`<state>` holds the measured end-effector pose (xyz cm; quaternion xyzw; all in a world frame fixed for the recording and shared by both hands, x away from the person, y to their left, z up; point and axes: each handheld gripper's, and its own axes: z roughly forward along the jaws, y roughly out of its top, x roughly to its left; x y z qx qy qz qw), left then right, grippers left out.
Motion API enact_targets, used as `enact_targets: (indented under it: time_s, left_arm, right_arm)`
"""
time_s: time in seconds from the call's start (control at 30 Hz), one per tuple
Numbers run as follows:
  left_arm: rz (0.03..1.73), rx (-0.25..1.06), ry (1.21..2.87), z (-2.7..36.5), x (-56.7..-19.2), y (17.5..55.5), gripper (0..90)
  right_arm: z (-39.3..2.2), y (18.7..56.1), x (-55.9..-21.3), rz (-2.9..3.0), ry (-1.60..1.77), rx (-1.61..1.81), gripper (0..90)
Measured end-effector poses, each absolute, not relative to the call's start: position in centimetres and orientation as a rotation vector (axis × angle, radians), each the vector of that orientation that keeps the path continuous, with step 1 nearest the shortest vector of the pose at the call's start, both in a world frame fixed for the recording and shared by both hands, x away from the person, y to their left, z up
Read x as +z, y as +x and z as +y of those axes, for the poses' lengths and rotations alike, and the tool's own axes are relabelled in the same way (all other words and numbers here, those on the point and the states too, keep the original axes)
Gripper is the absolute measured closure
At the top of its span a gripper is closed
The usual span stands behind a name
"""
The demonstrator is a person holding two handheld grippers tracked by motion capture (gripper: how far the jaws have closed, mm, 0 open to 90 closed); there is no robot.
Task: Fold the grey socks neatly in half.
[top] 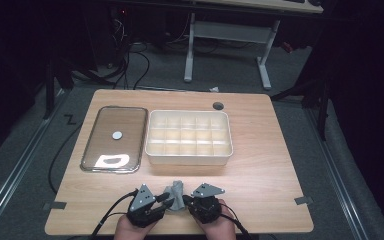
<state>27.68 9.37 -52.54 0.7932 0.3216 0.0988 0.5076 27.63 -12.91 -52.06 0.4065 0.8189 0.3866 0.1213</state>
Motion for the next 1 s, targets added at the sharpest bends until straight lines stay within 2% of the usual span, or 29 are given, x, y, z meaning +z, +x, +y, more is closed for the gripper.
enact_targets:
  time_s: [0.37, 0.43, 0.6, 1.0]
  left_arm:
    - [0.88, 0.345, 1.978, 11.6, -52.8, 28.2, 68.0]
    - [0.906, 0.382, 2.044, 11.4, -53.2, 28.0, 72.2]
    - [0.915, 0.354, 2.074, 11.1, -53.3, 28.1, 81.1]
    - [0.869, 0.331, 2.076, 9.9, -53.4, 27.7, 80.2]
  right_arm:
    - [-13.0, 27.5, -52.1, 2.374, 1.201, 1.132, 86.9]
    - [-13.1, 27.6, -52.1, 2.376, 1.199, 1.124, 87.8]
    - [-13.0, 27.7, -51.9, 2.37, 1.202, 1.11, 88.0]
    - [-12.4, 27.7, -51.2, 2.365, 1.168, 1.096, 87.9]
